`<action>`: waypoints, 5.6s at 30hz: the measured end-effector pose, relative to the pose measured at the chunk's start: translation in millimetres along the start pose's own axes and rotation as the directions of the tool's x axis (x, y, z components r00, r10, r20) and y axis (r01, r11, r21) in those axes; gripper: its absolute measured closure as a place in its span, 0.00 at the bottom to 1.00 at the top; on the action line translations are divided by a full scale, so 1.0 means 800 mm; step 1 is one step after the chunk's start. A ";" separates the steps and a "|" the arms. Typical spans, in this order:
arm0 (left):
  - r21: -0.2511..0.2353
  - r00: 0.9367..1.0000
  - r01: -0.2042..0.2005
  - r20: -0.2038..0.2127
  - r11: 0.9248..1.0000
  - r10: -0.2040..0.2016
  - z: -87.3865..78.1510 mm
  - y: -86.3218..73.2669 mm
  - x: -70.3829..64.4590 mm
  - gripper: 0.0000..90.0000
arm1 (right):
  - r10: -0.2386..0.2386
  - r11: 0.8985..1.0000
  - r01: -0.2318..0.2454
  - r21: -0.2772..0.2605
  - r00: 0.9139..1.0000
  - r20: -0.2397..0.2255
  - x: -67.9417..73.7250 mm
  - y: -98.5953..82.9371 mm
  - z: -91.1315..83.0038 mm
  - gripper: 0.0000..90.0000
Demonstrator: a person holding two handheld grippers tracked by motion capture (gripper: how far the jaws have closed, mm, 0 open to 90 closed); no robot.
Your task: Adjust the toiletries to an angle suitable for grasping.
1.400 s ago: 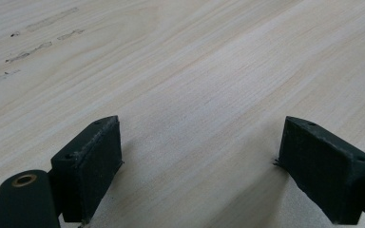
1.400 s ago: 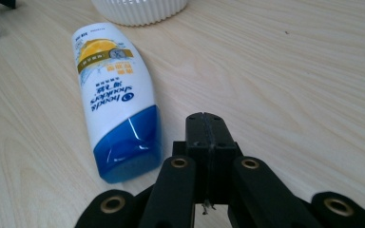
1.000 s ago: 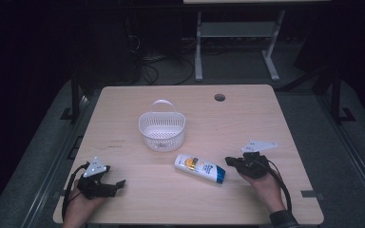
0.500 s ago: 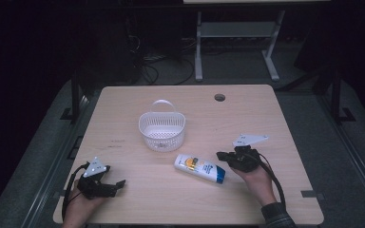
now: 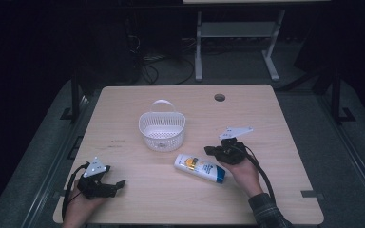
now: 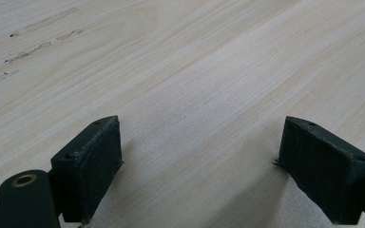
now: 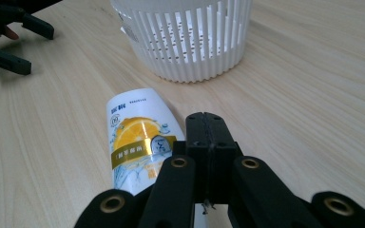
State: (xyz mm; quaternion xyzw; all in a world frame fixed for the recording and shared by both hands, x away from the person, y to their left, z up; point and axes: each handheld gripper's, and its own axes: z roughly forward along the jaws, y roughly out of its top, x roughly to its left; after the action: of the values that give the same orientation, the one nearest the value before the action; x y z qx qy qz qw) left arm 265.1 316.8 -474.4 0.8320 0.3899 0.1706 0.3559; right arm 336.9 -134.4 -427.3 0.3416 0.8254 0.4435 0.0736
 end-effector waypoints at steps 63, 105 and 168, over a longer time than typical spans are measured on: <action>0.000 1.000 -0.001 0.003 1.000 0.001 0.000 0.000 0.000 0.15 | -0.090 0.974 0.120 0.194 0.984 -0.157 0.049 0.039 0.109 0.99; 0.000 1.000 -0.007 0.010 1.000 0.007 0.000 0.000 -0.001 0.15 | -0.026 0.997 0.032 0.076 0.997 -0.074 0.041 -0.028 -0.032 0.99; 0.001 1.000 -0.007 0.010 1.000 0.007 0.000 0.000 -0.001 0.15 | 0.023 0.993 -0.032 0.110 0.997 0.080 -0.017 -0.044 -0.013 0.99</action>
State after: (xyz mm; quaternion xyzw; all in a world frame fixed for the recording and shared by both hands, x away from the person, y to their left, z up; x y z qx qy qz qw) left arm 264.7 316.1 -474.2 0.8345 0.3852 0.1677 0.3566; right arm 325.4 -162.6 -451.0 0.3738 0.8405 0.3839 0.0806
